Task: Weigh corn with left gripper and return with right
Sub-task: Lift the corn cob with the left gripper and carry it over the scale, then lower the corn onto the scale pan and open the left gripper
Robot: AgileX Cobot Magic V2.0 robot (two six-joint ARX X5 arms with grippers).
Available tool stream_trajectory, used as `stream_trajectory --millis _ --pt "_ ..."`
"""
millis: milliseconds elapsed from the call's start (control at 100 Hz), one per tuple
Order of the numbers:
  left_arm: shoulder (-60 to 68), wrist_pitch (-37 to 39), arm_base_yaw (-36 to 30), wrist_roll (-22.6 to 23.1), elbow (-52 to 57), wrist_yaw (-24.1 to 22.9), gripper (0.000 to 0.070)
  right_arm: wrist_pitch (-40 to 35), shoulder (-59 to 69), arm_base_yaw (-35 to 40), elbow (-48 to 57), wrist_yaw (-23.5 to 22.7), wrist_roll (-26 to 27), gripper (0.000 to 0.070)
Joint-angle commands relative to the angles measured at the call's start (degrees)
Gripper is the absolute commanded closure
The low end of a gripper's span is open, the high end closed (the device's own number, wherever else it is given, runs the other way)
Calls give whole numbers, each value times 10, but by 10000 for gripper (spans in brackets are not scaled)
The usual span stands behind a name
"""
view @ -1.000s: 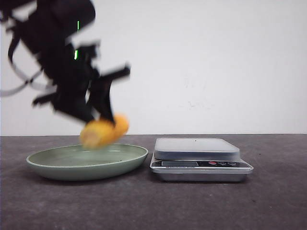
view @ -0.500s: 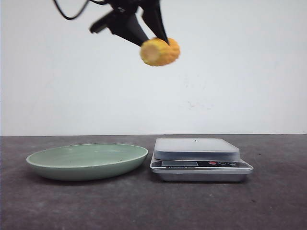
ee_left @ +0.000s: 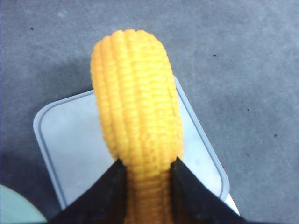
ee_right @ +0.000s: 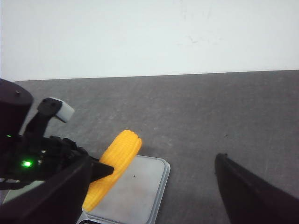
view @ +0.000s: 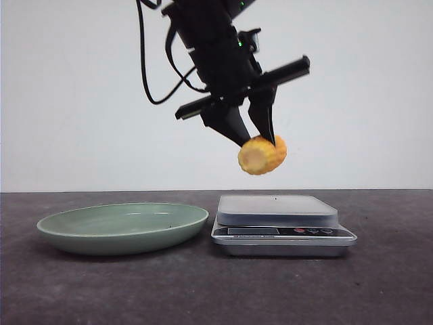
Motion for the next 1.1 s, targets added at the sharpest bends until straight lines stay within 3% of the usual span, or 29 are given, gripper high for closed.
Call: stream_trajectory --millis 0,420,480,600,730,860,930,1090 --pt "20 12 -8 -3 15 -4 689 2 3 2 11 0 -3 170" --pt "59 30 -8 -3 15 -20 686 -3 3 2 11 0 -3 170" --pt "61 29 -9 -2 15 -18 641 -4 3 2 11 0 -3 170" --pt "62 30 -10 0 15 -18 459 -4 3 2 11 0 -3 170" --pt "62 30 -10 2 15 -18 405 -4 3 2 11 0 -3 170" --pt "62 33 -11 2 15 -18 250 -4 3 2 11 1 -3 170" --pt "59 35 -13 4 17 -18 221 -4 3 2 11 1 -3 170" --pt "30 34 -16 9 23 -19 224 -4 3 2 11 2 -3 170"
